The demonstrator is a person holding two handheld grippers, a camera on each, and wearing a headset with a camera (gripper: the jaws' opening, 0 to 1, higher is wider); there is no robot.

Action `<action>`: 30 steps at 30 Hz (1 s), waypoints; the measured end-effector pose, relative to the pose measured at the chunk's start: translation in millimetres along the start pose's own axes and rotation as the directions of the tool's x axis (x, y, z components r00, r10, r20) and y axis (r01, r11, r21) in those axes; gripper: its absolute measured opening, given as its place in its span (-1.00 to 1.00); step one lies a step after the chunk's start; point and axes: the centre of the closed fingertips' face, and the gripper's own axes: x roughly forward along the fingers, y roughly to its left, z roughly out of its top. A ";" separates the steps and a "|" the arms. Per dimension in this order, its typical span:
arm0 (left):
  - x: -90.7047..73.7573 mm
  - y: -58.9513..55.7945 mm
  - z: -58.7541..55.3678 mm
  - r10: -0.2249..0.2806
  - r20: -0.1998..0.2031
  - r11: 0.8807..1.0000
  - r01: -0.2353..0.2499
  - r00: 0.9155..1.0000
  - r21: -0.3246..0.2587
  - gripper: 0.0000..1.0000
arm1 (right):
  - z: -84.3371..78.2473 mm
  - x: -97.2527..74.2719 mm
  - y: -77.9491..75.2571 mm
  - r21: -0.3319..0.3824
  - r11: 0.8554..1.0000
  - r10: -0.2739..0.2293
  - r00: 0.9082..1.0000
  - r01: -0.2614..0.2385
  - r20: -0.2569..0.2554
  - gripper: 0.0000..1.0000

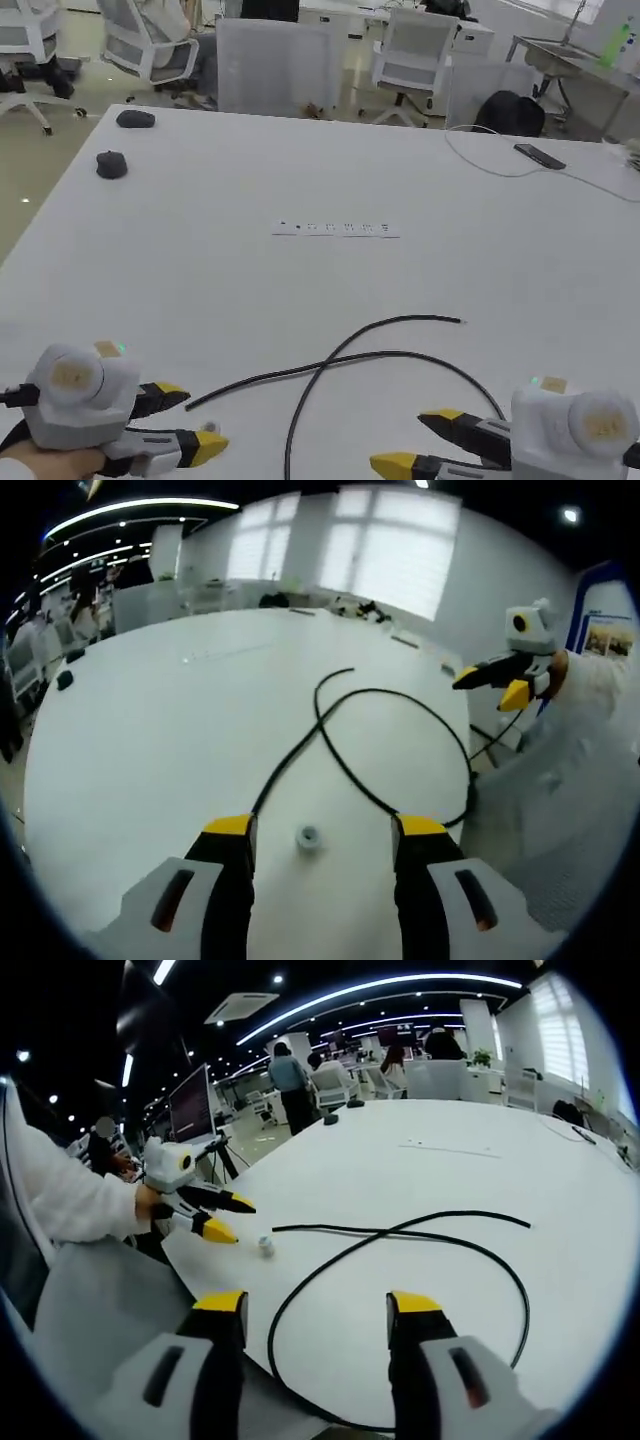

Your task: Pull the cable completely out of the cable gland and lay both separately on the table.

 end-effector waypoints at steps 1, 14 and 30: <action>-7.9 1.2 4.8 0.008 0.014 1.000 -0.008 1.000 -0.012 0.13 | -0.2 -3.6 -0.8 -0.003 1.000 -0.004 1.000 0.004 -0.001 0.18; -103.1 -39.1 30.1 0.048 0.060 0.984 -0.037 0.997 -0.174 0.57 | -24.7 -53.5 -14.8 0.039 0.998 -0.043 0.998 0.045 -0.042 0.26; -138.8 -74.0 9.6 0.114 0.116 0.968 -0.085 0.987 -0.235 0.60 | -46.3 -85.6 -20.9 0.101 0.992 -0.069 0.996 0.074 -0.057 0.27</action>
